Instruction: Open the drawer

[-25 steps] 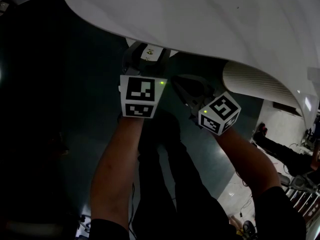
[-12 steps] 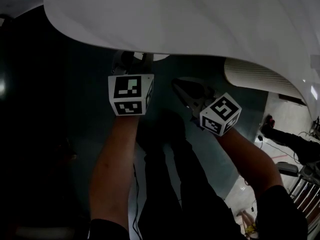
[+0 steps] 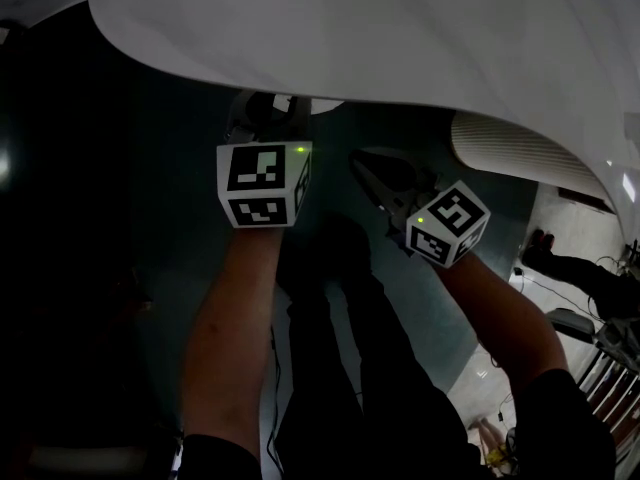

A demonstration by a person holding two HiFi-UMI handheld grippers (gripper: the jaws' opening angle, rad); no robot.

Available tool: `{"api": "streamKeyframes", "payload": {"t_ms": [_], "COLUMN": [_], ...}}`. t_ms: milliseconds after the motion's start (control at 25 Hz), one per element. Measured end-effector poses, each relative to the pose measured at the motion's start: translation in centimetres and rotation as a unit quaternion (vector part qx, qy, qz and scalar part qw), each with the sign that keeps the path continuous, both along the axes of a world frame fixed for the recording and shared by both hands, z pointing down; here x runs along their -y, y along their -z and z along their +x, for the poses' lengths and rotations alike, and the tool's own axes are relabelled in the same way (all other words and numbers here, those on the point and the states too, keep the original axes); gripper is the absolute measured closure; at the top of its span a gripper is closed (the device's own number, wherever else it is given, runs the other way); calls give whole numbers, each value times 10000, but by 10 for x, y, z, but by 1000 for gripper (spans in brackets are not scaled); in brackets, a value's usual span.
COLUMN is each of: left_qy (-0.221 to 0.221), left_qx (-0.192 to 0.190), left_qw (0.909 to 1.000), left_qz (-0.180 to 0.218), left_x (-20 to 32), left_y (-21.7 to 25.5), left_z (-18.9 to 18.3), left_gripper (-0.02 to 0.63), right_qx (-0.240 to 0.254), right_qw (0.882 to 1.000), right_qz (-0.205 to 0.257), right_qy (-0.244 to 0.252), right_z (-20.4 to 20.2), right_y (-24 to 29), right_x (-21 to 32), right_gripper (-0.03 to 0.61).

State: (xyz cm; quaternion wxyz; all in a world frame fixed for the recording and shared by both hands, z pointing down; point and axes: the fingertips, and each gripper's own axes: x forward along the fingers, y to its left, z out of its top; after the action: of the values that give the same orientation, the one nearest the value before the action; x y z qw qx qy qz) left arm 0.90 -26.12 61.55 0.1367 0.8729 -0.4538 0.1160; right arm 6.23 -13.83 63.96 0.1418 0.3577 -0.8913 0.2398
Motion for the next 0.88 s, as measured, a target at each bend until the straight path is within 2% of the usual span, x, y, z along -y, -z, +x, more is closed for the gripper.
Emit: {"api": "streamKeyframes", "payload": {"t_ms": [160, 520, 880], "left_qy": [-155, -392, -418], "left_qx": [131, 18, -32], "left_qw": [9998, 9992, 9991], "left_qz": [27, 116, 22], "left_x": [-3, -36, -62], "left_y": [1, 9, 7], "left_z": [0, -7, -14], "left_gripper": [509, 511, 511], "right_qx": [0, 78, -28], "right_qw": [10000, 9999, 9999], "right_qz": [-24, -34, -155], "right_qy": [14, -67, 39], "right_z": [-4, -8, -9], "right_y": [1, 11, 7], "right_x": [1, 9, -2], "right_gripper": [560, 560, 560]}}
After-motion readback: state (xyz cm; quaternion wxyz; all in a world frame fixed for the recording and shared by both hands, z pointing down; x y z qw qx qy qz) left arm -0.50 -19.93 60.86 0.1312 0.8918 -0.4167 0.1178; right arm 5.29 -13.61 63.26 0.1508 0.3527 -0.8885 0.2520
